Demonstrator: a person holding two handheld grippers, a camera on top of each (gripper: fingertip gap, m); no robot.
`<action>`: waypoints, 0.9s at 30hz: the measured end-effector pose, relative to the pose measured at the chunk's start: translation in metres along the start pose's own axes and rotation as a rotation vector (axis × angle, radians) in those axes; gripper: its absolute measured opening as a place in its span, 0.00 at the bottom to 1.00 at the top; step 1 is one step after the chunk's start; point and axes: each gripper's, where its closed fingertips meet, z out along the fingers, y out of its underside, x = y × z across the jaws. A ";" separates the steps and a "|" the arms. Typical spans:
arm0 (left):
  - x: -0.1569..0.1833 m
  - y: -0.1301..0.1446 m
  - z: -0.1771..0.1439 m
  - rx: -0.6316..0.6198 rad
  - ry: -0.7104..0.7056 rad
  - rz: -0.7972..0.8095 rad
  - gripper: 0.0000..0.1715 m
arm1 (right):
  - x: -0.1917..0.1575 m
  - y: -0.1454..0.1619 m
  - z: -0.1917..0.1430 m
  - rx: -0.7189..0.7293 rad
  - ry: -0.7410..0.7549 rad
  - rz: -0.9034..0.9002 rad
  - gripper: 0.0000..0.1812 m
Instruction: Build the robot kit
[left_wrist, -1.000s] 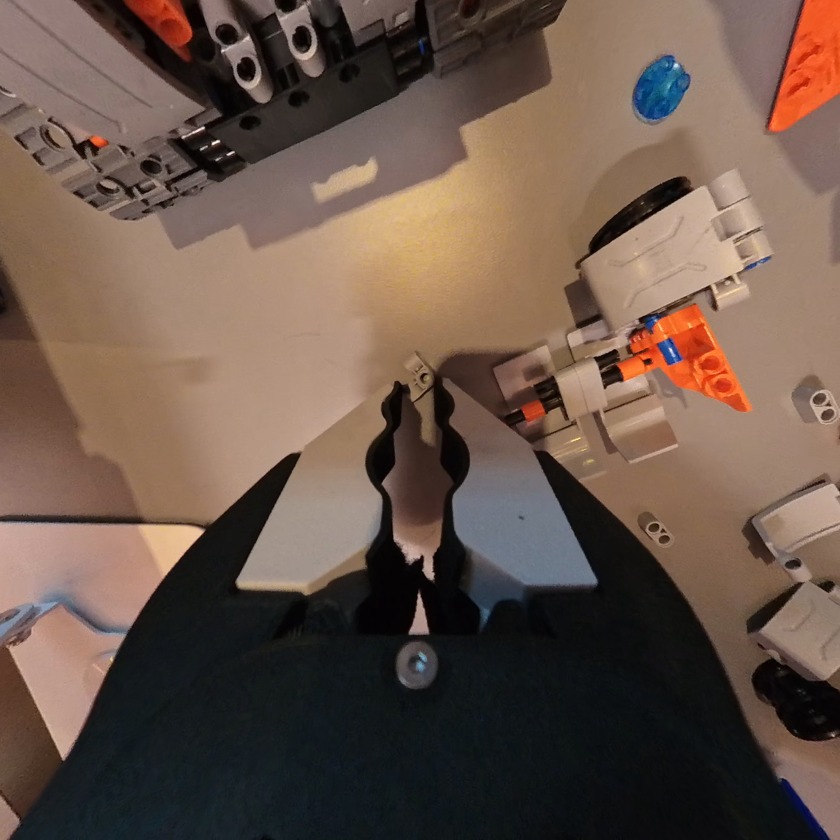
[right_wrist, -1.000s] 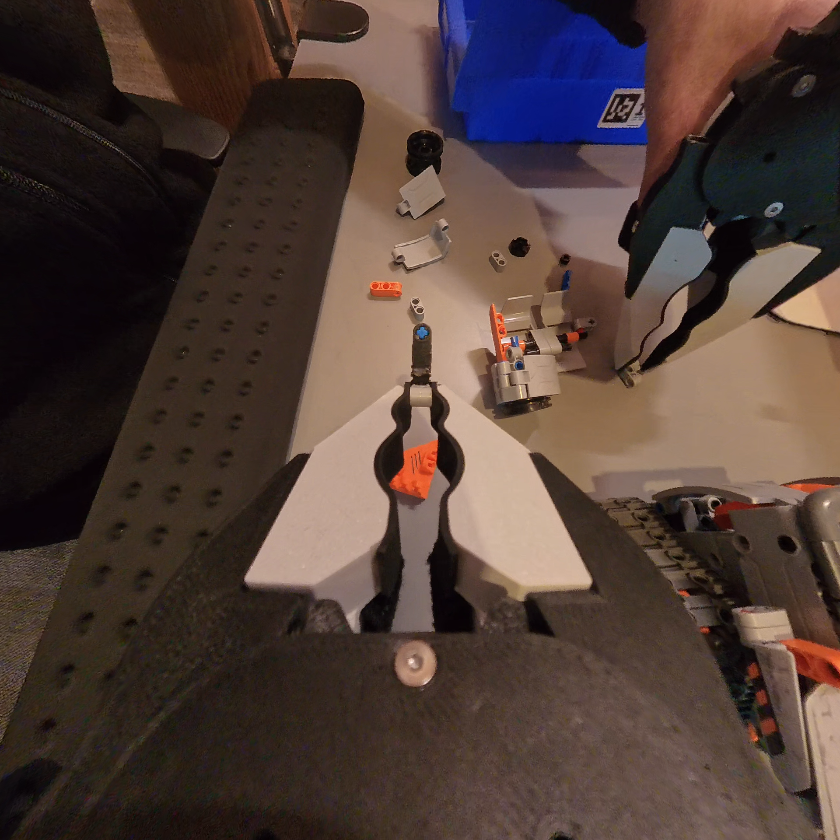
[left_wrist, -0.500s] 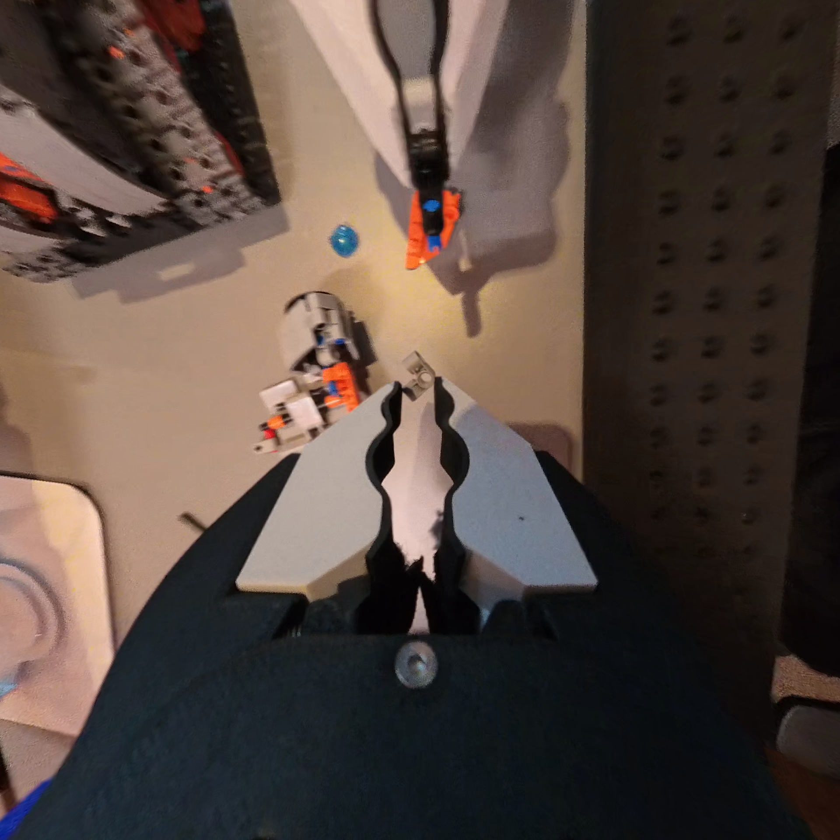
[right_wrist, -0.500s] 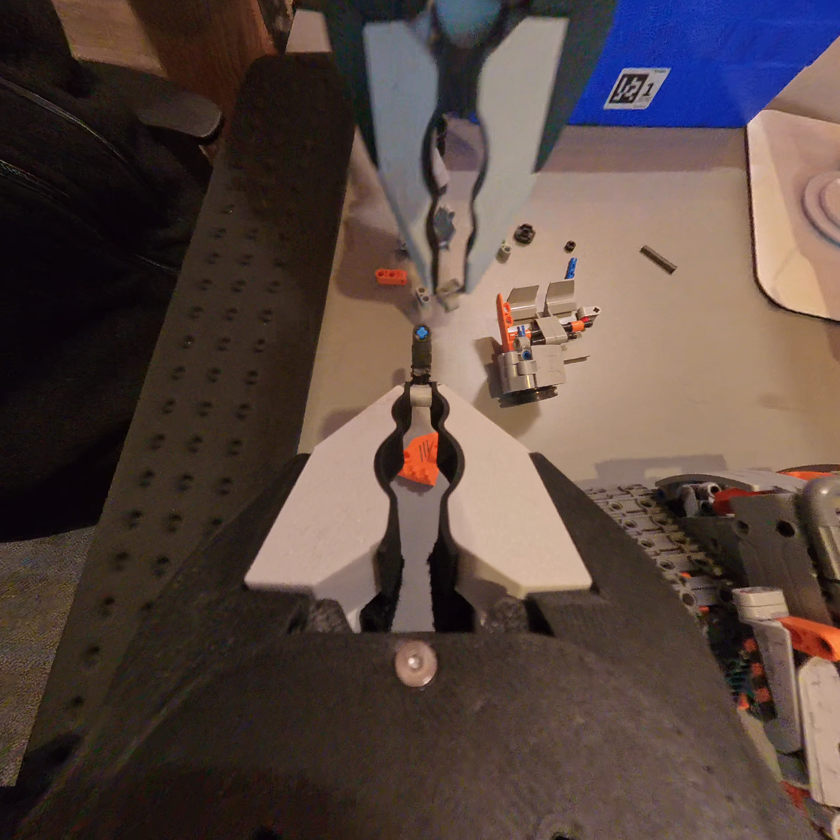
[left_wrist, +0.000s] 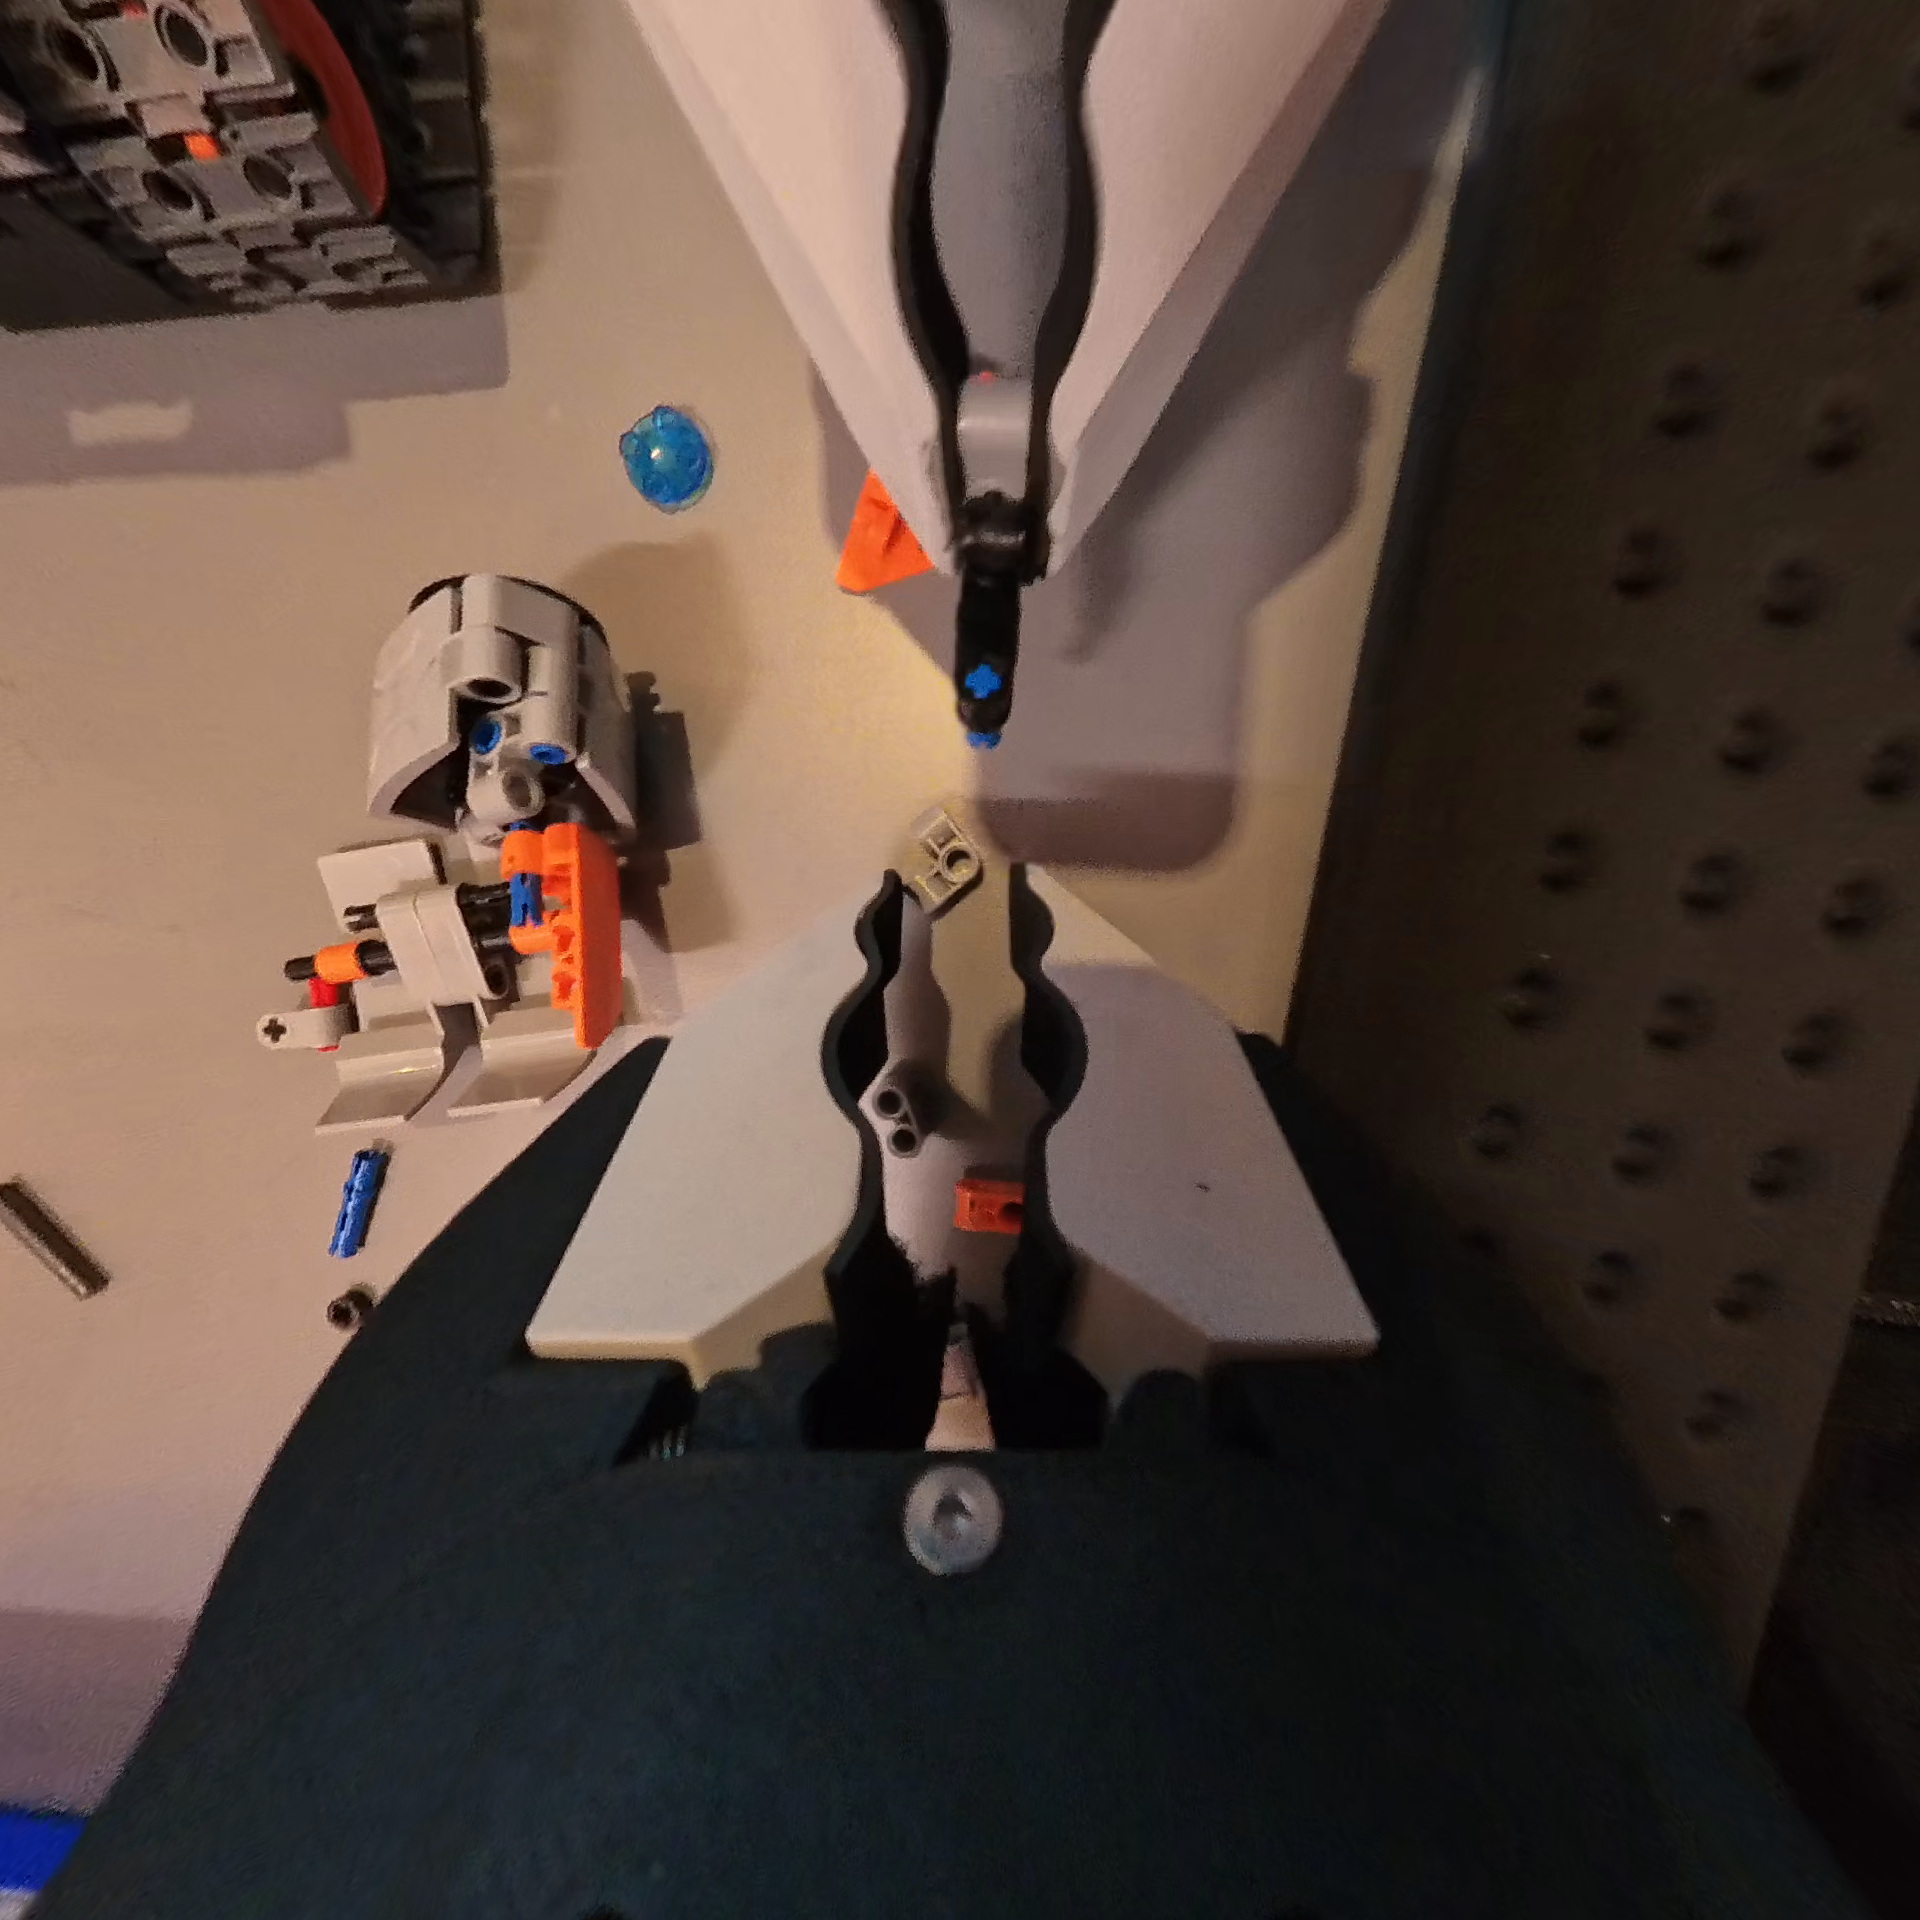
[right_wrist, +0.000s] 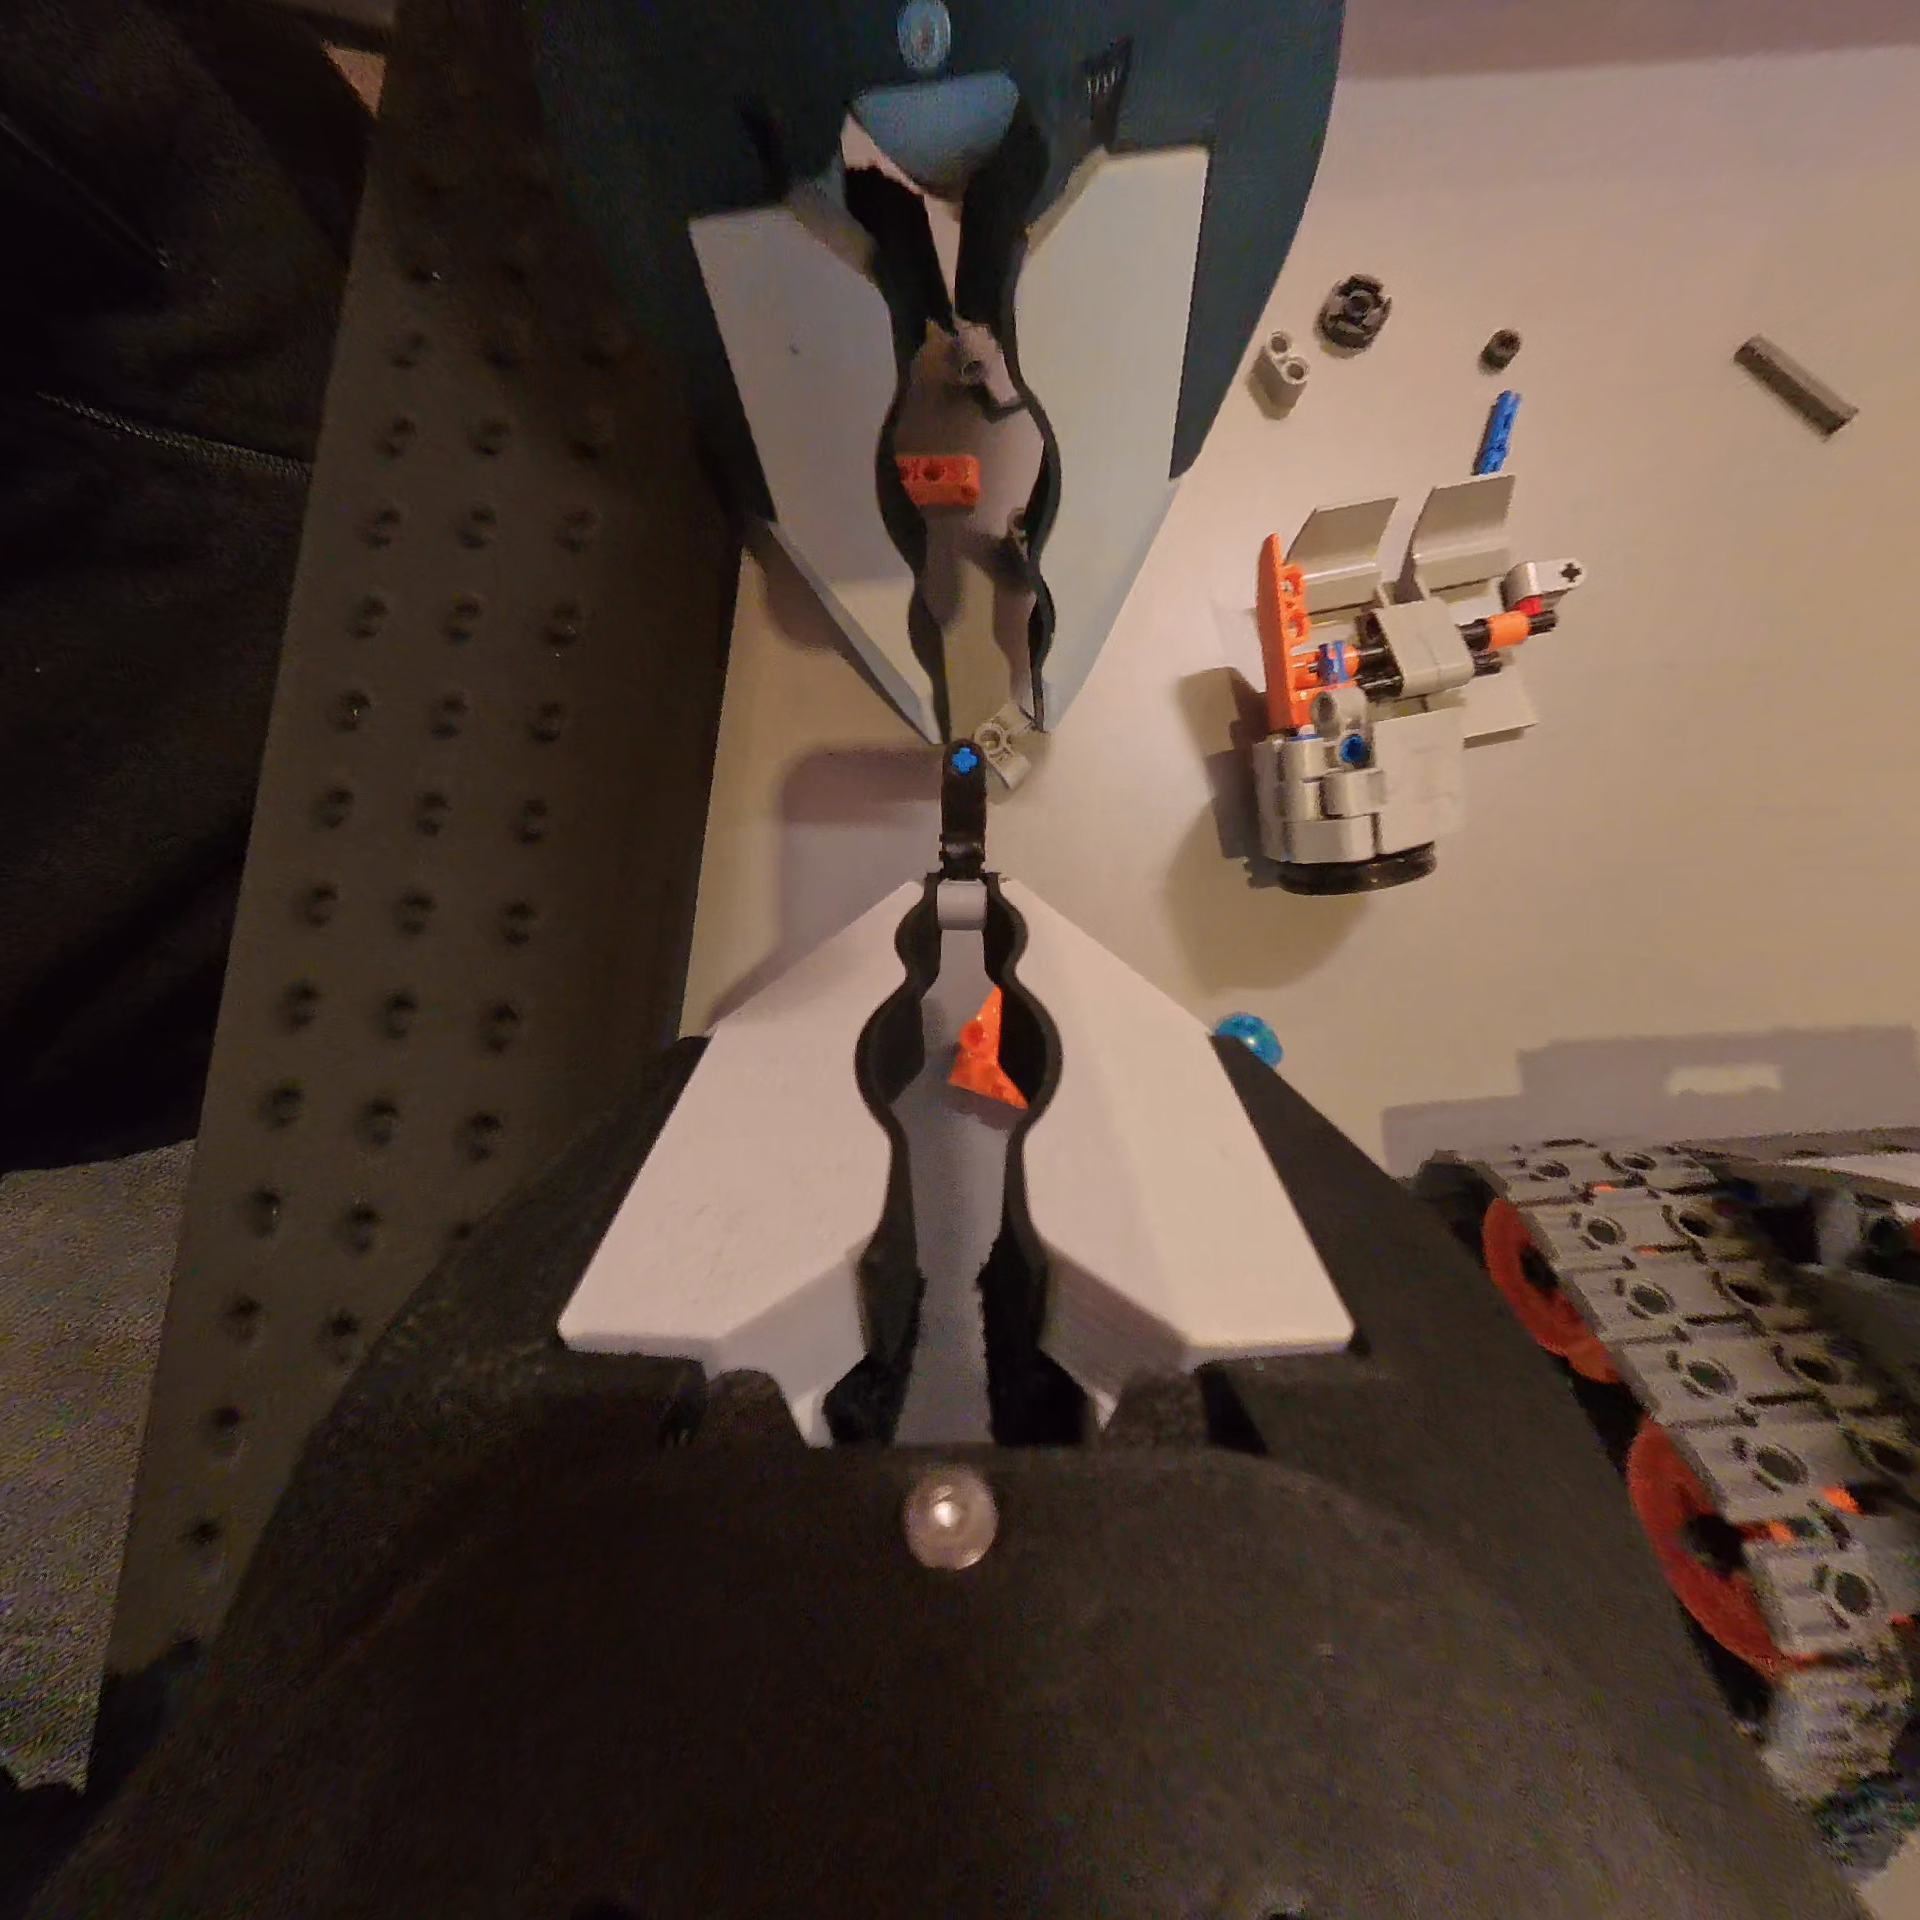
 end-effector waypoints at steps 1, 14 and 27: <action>0.003 -0.001 -0.001 0.013 0.015 0.007 0.10 | -0.001 0.001 0.002 -0.009 -0.007 0.002 0.03; 0.003 -0.032 -0.022 0.261 0.008 0.084 0.02 | 0.000 -0.011 0.004 0.058 -0.027 0.036 0.03; -0.001 -0.029 -0.024 0.303 0.034 0.085 0.02 | 0.003 -0.031 0.010 0.122 0.017 0.016 0.03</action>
